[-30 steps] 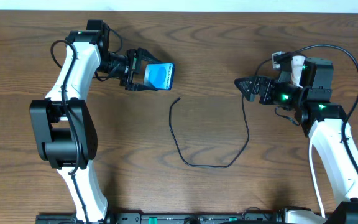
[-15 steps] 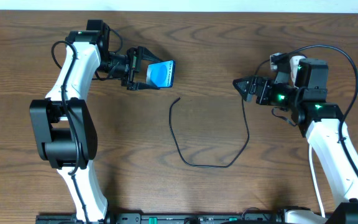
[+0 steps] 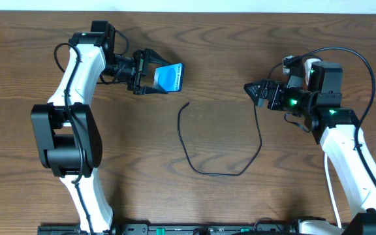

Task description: Plug charger to phone and switch on socket

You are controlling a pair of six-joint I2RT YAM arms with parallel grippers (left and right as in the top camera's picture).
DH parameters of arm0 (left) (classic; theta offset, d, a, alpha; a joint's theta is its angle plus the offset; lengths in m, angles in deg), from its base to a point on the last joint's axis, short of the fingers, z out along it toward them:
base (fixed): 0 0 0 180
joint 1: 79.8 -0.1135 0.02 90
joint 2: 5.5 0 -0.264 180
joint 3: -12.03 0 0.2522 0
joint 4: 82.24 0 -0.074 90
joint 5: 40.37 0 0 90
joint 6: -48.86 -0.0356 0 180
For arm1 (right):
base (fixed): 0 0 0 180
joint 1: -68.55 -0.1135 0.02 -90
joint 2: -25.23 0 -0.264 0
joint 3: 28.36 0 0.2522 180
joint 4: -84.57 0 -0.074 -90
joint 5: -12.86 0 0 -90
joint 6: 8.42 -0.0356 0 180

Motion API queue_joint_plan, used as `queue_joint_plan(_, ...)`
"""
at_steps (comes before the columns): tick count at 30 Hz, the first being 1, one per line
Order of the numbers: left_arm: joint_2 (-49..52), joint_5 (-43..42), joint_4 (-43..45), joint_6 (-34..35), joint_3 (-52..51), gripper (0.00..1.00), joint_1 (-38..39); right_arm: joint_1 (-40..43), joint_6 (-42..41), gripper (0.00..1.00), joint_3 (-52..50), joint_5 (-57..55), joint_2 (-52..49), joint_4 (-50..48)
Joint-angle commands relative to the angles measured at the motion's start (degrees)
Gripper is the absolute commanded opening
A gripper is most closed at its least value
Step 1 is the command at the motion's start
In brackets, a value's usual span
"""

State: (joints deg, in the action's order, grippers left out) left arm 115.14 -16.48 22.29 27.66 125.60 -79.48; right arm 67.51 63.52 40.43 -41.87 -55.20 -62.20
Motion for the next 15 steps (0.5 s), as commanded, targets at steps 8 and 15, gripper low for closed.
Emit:
queue_joint_plan(8,-1.81,2.58,-0.35,0.02,1.46,0.65,-0.24,-0.57,-3.17,0.94,0.96,-0.22,-0.50,-0.24)
queue_joint_plan(15,-1.81,13.11,-0.33,-0.83,1.46,0.64,1.07,-4.74,-5.68,0.86,1.20,-2.19,-1.09,-3.10)
